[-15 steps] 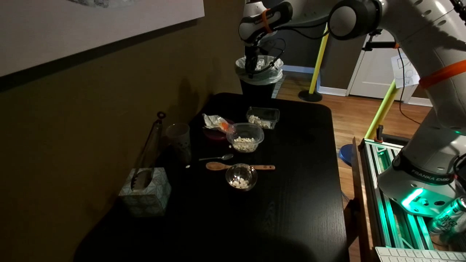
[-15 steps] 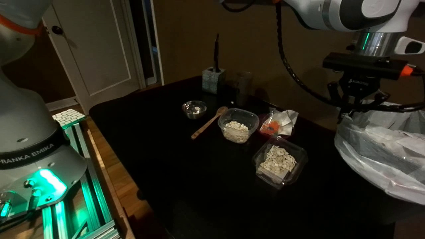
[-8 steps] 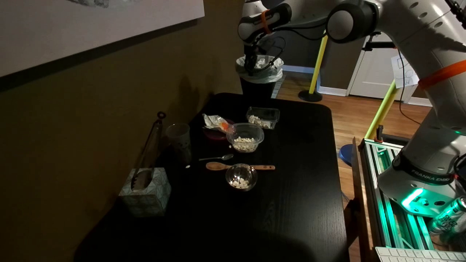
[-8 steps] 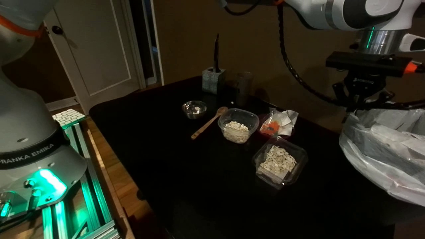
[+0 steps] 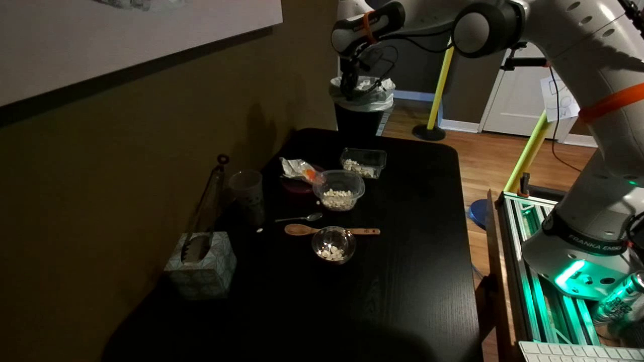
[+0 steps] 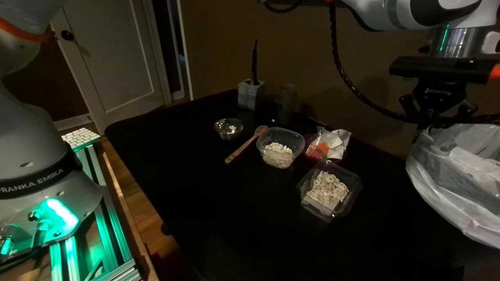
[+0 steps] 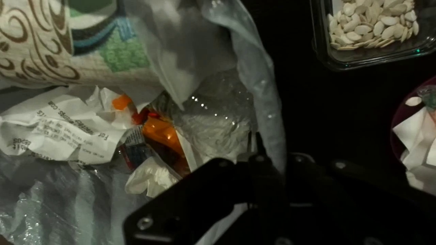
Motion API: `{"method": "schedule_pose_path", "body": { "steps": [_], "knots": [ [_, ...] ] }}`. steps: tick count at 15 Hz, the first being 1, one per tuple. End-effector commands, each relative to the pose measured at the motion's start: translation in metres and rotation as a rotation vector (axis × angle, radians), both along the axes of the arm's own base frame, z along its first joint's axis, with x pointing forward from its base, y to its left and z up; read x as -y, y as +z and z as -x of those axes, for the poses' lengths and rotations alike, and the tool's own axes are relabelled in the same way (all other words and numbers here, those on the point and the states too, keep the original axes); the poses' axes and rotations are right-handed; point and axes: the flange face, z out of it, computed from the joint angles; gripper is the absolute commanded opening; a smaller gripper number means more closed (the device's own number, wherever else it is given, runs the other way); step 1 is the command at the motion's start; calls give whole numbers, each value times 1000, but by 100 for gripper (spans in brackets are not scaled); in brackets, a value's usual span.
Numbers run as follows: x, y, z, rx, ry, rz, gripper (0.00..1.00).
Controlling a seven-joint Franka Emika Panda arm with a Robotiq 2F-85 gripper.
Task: Move the bin to the left
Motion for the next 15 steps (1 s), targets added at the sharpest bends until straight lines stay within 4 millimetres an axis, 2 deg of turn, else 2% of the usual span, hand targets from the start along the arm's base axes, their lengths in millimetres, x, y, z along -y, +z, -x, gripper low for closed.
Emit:
{"method": "schedule_pose_path", "body": {
  "steps": [1,5,10,12,15],
  "knots": [
    [-5,35,17,6,-6,55,1],
    [-25,64,28,10,26,134,1],
    [-72,90,51,-49,225,188,1],
    [-81,104,67,-75,326,217,1],
    [-78,122,106,-106,475,256,1]
  ]
}}
